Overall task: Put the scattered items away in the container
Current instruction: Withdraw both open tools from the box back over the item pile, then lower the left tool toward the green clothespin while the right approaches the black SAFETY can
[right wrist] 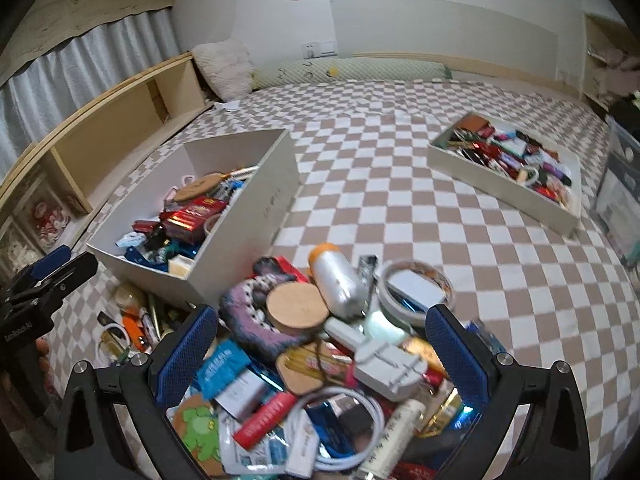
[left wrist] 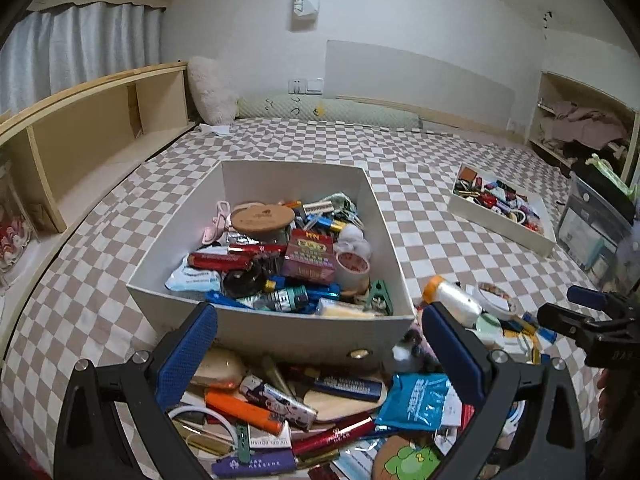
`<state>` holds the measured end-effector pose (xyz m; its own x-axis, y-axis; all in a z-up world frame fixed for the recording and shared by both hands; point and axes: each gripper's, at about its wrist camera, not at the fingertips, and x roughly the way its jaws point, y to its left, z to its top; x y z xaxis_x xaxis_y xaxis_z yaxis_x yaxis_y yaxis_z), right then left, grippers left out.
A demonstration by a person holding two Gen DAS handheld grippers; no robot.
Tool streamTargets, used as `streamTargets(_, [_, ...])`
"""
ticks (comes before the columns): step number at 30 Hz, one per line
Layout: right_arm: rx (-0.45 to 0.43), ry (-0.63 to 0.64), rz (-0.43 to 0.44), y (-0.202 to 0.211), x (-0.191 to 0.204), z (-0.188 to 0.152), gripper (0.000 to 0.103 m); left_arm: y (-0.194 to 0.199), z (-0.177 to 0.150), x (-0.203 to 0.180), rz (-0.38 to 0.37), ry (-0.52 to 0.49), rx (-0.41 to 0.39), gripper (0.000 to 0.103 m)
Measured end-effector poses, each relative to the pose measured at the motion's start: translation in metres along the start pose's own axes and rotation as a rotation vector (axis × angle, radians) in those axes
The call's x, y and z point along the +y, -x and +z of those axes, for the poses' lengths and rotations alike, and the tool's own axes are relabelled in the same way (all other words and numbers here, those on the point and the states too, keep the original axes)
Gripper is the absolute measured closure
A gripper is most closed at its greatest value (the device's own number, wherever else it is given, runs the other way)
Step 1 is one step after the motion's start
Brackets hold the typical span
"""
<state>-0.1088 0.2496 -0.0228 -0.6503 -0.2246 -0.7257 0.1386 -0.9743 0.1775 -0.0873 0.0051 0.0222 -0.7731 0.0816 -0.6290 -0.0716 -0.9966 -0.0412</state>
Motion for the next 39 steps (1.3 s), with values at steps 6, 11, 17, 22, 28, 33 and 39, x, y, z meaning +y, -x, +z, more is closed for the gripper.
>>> streamTargets(6, [-0.004, -0.053, -0.024, 0.005, -0.02, -0.017, 0.0, -0.001, -0.014, -0.006, -0.003, -0.017, 0.009, 0.0])
streamTargets(11, [-0.041, -0.105, -0.031, 0.014, -0.032, -0.028, 0.0, -0.002, -0.024, -0.009, -0.008, -0.03, 0.015, 0.0])
streamTargets(17, [-0.063, -0.13, -0.032, 0.02, -0.039, -0.043, 0.0, -0.002, -0.036, -0.012, -0.017, -0.043, 0.013, 0.0])
streamTargets(22, [-0.055, -0.155, -0.041, 0.021, -0.047, -0.059, 0.0, -0.001, -0.048, -0.016, -0.017, -0.058, 0.013, 0.0])
streamTargets(28, [-0.038, -0.214, -0.03, 0.019, -0.059, -0.076, 0.0, -0.004, -0.06, -0.017, -0.028, -0.048, 0.037, 0.0])
streamTargets(33, [-0.022, -0.276, -0.014, 0.017, -0.067, -0.088, 0.0, -0.007, -0.072, -0.022, -0.046, -0.056, 0.065, 0.0])
streamTargets(39, [-0.006, -0.419, 0.059, 0.012, -0.084, -0.102, 0.0, -0.013, -0.085, -0.029, -0.045, -0.075, 0.105, 0.0])
